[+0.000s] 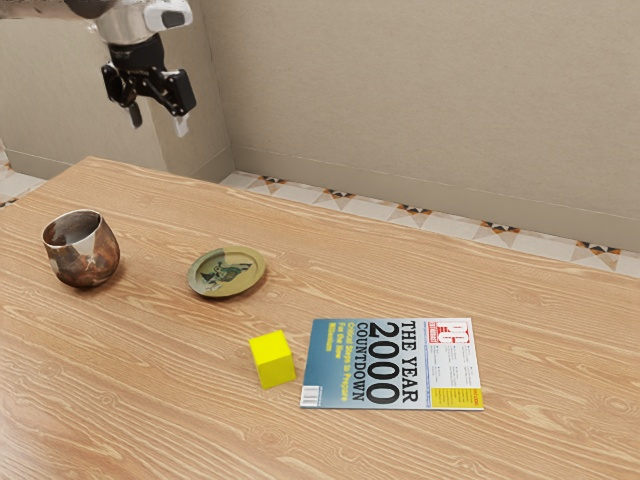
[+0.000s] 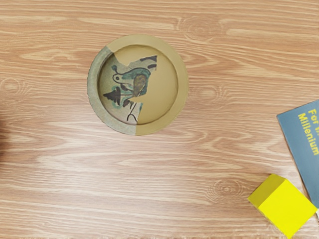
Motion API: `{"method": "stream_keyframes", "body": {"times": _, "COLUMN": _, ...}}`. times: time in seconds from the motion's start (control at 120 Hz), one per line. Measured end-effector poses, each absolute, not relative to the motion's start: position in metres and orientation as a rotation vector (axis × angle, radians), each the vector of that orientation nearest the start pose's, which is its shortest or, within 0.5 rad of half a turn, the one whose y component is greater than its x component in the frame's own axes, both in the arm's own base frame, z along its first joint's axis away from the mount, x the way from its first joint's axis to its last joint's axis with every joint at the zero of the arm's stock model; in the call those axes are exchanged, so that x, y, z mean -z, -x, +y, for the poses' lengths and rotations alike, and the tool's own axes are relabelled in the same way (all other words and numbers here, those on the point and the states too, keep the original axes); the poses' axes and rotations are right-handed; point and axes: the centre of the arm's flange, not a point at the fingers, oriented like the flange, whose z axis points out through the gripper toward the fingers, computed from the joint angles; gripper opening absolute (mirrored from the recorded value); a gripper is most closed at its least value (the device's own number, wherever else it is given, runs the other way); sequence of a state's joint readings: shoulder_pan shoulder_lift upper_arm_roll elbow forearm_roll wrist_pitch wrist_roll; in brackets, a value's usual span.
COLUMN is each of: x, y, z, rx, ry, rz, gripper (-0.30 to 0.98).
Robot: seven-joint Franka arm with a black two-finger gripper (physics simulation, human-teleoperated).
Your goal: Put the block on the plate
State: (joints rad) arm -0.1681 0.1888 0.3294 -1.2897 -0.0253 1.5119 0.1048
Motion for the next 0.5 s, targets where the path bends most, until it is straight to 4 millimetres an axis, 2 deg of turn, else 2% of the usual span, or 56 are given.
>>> {"method": "stream_keyframes", "body": {"times": 0.117, "x": -0.641, "y": -0.596, "z": 0.040, "rx": 0.045, "ry": 3.069, "rz": 0.043, "gripper": 0.67}}
{"method": "stream_keyframes", "body": {"times": 0.183, "x": -0.630, "y": -0.604, "z": 0.005, "rx": 0.048, "ry": 3.068, "rz": 0.149, "gripper": 0.67}}
{"method": "stream_keyframes", "body": {"times": 0.242, "x": -0.611, "y": -0.614, "z": -0.038, "rx": 0.040, "ry": 3.065, "rz": 0.225, "gripper": 0.67}}
{"method": "stream_keyframes", "body": {"times": 0.292, "x": -0.586, "y": -0.624, "z": -0.074, "rx": 0.013, "ry": 3.074, "rz": 0.246, "gripper": 0.67}}
{"method": "stream_keyframes", "body": {"times": 0.333, "x": -0.560, "y": -0.634, "z": -0.095, "rx": -0.013, "ry": 3.084, "rz": 0.223, "gripper": 0.67}}
{"method": "stream_keyframes", "body": {"times": 0.433, "x": -0.485, "y": -0.660, "z": -0.131, "rx": -0.095, "ry": 3.096, "rz": 0.112, "gripper": 0.67}}
{"method": "stream_keyframes", "body": {"times": 0.5, "x": -0.432, "y": -0.674, "z": -0.145, "rx": -0.141, "ry": 3.101, "rz": 0.017, "gripper": 0.67}}
